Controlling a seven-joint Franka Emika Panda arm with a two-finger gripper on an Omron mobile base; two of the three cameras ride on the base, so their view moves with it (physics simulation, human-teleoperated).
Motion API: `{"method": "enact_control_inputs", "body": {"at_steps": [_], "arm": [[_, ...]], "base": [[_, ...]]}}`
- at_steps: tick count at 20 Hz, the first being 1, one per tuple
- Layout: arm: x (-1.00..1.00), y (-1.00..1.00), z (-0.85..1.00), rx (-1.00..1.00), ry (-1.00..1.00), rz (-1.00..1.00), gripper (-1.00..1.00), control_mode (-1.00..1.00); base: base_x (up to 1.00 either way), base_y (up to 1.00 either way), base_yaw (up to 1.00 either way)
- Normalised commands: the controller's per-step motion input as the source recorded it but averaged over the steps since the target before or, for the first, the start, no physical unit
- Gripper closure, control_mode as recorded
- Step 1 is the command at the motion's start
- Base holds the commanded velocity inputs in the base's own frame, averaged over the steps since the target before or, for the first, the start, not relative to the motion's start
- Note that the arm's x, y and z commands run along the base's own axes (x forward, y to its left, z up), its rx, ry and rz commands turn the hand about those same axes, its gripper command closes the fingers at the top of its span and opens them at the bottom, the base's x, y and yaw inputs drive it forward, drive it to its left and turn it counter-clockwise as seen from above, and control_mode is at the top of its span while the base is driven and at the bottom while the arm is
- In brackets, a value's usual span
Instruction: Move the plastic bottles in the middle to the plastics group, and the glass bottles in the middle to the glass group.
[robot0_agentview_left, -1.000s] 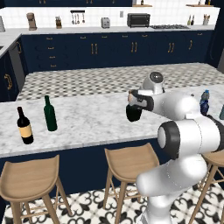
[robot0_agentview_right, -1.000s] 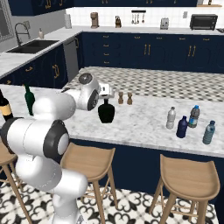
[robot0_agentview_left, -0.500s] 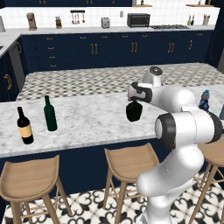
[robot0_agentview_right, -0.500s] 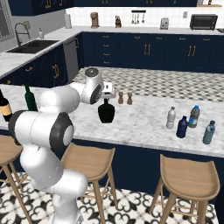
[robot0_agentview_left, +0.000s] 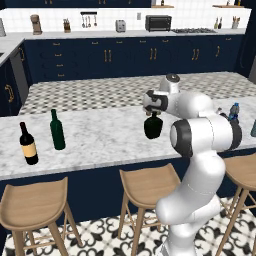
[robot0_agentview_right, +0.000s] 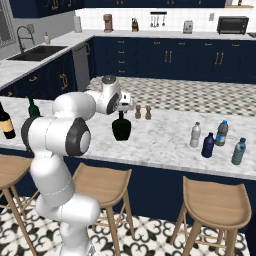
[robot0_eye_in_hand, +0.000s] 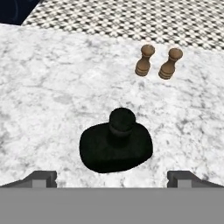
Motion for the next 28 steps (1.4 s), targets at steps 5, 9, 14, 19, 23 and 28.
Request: {"method": "enact_control_inputs", "body": {"at_steps": [5, 9, 14, 19, 23, 28], "arm": [[0.23, 0.00, -0.39, 0.00, 0.00, 0.00, -1.00, -1.00], [0.21, -0.01, -0.18, 0.00, -0.01, 0.00, -1.00, -1.00], [0.18, -0.01, 0.00, 0.00, -0.01, 0.00, -1.00, -1.00], [0.16, -0.03, -0.07, 0.00, 0.00, 0.00, -1.00, -1.00], [0.00, -0.03, -0.07, 0.00, 0.00, 0.00, -1.00, -1.00], [0.01, 0.00, -0.14, 0.00, 0.00, 0.00, -1.00, -1.00]], "base": [[0.00, 0.00, 0.00], [0.00, 0.00, 0.00], [0.00, 0.00, 0.00], [0.00, 0.00, 0.00], [0.00, 0.00, 0.00], [0.00, 0.00, 0.00]]}}
